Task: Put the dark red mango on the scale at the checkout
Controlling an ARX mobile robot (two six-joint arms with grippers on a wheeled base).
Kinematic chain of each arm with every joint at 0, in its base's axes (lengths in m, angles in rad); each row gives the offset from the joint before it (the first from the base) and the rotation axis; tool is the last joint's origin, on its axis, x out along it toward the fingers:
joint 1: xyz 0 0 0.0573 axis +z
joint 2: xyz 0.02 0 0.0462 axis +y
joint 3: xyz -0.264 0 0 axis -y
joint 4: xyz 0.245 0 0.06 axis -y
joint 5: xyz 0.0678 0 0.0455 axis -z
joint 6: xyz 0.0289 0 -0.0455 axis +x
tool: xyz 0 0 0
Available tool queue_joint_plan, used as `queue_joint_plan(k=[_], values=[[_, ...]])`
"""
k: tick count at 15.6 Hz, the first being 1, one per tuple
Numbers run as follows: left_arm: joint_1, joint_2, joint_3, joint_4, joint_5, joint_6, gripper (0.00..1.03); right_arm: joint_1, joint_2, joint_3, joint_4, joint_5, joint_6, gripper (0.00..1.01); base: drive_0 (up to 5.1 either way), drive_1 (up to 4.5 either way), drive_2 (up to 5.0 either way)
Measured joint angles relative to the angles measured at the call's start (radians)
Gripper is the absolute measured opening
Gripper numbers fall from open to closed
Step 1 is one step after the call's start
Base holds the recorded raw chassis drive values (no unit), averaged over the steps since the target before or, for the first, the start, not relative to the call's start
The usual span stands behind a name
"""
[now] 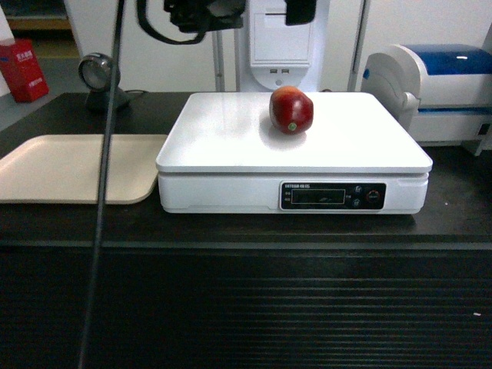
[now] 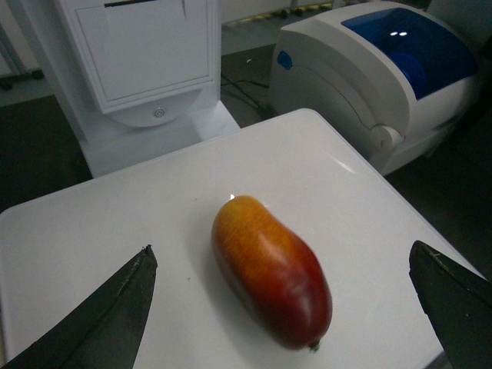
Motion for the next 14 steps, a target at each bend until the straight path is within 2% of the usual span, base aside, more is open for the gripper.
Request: queue_joint_plan(k=[1,3,7,9,12,14], values=[[0.042,-0.063,-0.091,0.037,0.05,0.034,0.98,0.0,0.0,0.0,0.0,0.0,0.0,0.98,0.0,0.0,0.0],[0.133,-0.174,-0.238,0.083,0.11,0.029,0.98,0.0,0.0,0.0,0.0,0.0,0.0,0.98,0.0,0.0,0.0],[0.332,-0.488,-0.578,0.236,0.084,0.005,0.98,0.0,0.0,0.0,0.0,0.0,0.0,0.98,0.0,0.0,0.0],[0.443,-0.66,-0.75,0.348,0.11,0.007,0.98,0.0,0.0,0.0,0.0,0.0,0.0,0.98,0.0,0.0,0.0],[0.63,-0.886,-0.983,0.362,0.12,0.026,0.98,0.0,0.0,0.0,0.0,0.0,0.0,0.98,0.0,0.0,0.0],[0.649,-0.993,-1.07,0.343,0.132,0.058,0.98,0.0,0.0,0.0,0.0,0.0,0.0,0.98,0.0,0.0,0.0]])
